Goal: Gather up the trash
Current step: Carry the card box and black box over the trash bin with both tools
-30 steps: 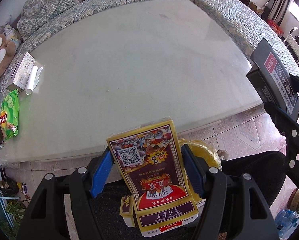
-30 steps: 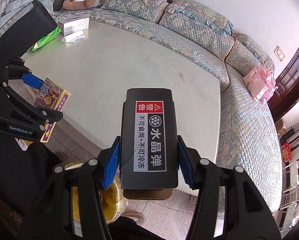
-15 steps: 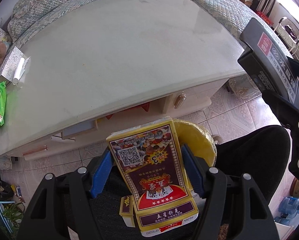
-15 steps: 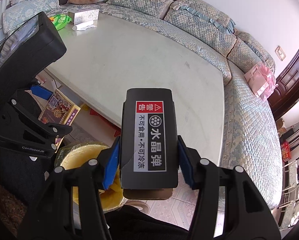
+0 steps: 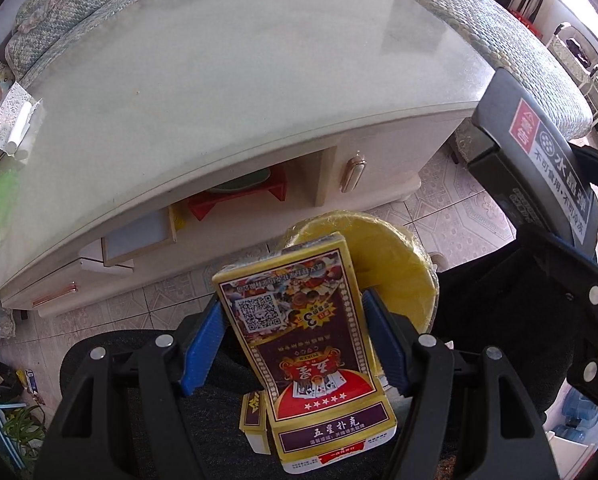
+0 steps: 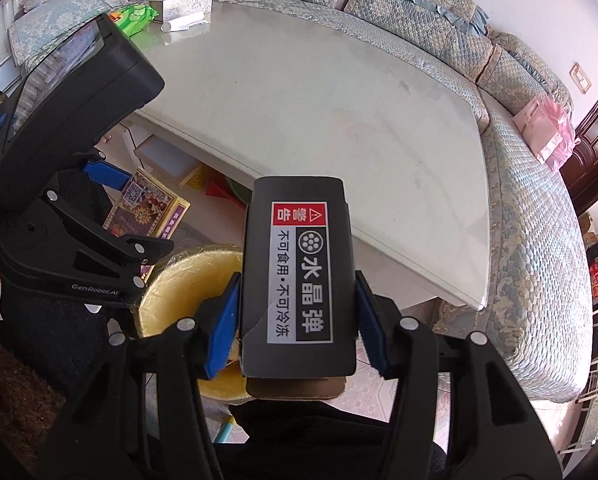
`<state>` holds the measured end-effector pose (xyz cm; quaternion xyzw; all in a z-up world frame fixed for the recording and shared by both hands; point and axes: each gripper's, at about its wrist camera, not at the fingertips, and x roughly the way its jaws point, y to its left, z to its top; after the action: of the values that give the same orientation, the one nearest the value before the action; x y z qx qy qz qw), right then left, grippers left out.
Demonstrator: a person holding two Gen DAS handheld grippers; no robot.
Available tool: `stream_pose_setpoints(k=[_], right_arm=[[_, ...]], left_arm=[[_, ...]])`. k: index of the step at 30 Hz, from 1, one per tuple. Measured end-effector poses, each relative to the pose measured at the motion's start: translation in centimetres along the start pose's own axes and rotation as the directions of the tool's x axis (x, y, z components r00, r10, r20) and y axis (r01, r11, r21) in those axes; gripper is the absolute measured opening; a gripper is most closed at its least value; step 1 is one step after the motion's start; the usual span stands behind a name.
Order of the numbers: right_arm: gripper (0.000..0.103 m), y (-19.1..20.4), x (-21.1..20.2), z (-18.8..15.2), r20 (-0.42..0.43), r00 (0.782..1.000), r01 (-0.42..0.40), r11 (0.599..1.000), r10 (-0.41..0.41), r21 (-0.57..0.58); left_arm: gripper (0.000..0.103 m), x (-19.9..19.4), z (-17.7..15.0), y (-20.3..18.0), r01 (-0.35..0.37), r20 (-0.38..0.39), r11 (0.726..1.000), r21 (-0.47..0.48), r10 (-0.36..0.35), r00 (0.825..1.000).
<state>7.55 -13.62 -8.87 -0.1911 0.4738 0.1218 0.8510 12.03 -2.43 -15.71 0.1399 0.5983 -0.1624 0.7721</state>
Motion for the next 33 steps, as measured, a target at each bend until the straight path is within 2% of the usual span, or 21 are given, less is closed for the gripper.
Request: stream_pose_setpoints(k=[5, 15, 19, 33], right_arm=[[0.053, 1.2, 1.6, -1.2, -0.024, 1.0, 0.0, 1.0, 0.0, -0.012], [0.053, 2.6, 5.9, -3.8, -0.106, 0.992, -0.063, 0.998, 0.064, 0.011], [0.053, 2.7, 8.1, -4.7, -0.134, 0.988, -0.072, 0.997, 0.076, 0.035], [0.053, 3.1, 14.8, -7.8, -0.232, 0.958, -0.144, 0.983, 0.166, 0.111]], left_arm=[[0.066, 2.6, -0.8, -0.1, -0.007, -0.025, 1.0, -0.006, 0.007, 1.0], [0.066, 7.9, -2.4, -0.1, 0.007, -0.102, 0.999, -0.033, -0.011, 0.995], [0.066, 9.6, -2.6, -0.2, -0.006, -0.107, 1.0, -0.027, 0.003, 0.994], [0.066, 16.0, -3.4, 0.3, 0.027, -0.207, 0.998, -0.049, -0.036, 0.978]])
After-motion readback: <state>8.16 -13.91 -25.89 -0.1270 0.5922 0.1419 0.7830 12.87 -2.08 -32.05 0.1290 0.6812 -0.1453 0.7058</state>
